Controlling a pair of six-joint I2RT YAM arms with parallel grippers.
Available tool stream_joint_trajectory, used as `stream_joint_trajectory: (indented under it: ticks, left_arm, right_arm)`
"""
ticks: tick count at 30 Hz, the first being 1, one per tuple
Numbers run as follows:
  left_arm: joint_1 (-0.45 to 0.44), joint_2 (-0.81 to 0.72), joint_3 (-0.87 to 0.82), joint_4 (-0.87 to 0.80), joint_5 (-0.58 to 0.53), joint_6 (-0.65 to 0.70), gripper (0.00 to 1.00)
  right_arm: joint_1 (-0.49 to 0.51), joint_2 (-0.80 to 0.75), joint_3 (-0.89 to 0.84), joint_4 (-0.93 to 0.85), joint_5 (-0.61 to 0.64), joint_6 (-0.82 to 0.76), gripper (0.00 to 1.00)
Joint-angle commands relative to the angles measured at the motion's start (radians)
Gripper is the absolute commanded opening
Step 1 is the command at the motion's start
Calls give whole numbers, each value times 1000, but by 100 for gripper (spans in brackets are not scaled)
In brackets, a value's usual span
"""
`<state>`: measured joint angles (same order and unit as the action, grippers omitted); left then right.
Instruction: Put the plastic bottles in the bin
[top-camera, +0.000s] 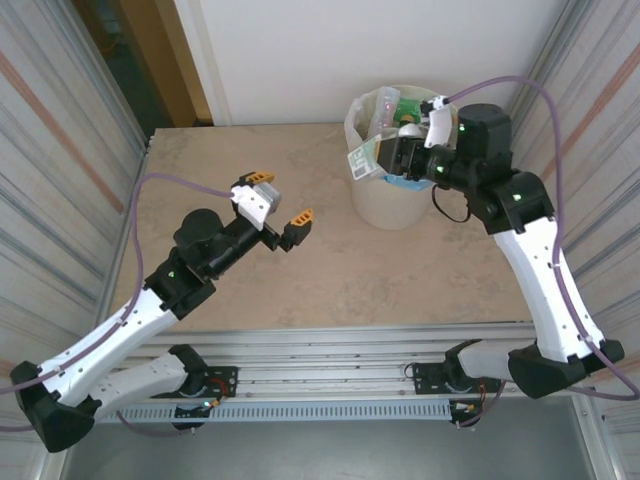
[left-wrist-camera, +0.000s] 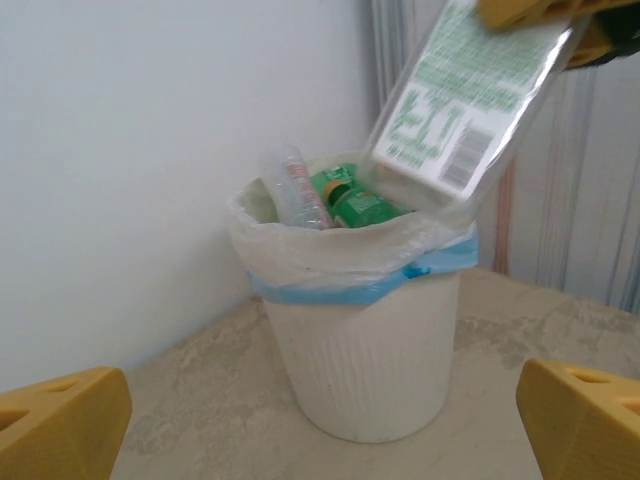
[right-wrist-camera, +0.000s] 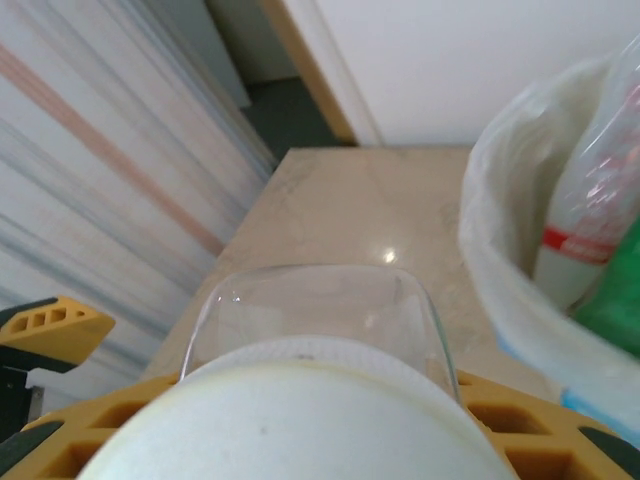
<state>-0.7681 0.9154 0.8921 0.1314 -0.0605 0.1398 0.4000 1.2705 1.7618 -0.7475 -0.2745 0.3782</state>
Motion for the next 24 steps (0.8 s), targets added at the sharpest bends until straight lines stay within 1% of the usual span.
stream_joint_trajectory:
  ticks: [1,3,4,6,9,12,13,15,17,20,24]
  left_arm:
    - [-4,-17,-32,-24,-145,-81,99]
    - [-5,-20,-45,-38,-210,-107,99]
    - [-3,-20,-52,-42,-243,-125,99]
    - [1,-20,-62,-54,-283,-158,99]
    - [30,-19,-79,-74,-273,-217,99]
    - [61,-20,-90,-79,-242,-263,99]
    - [68,-20,-93,-83,-235,-272,99]
    - [75,-21,-96,-81,-226,-280,99]
    - [75,-22,-99,-81,-223,-283,99]
    - [78,-21,-104,-78,-220,-284,99]
    - [79,-20,-109,-78,-217,-284,99]
  right_arm:
    - [-13,-6,74,-74,157,-99,4]
    - [-15,11,106,-84,234,-136,4]
    - [-14,30,159,-95,277,-155,4]
    - [-15,70,209,-114,349,-200,4]
    - [-14,138,269,-127,443,-260,3]
    - [-7,198,295,-100,568,-327,3]
    - [-2,220,302,-86,632,-355,3]
    - [3,262,310,-59,721,-409,3]
    - [3,298,303,-9,783,-467,3]
    - [-10,358,312,41,839,-528,4]
    - [-31,422,332,49,863,-553,6]
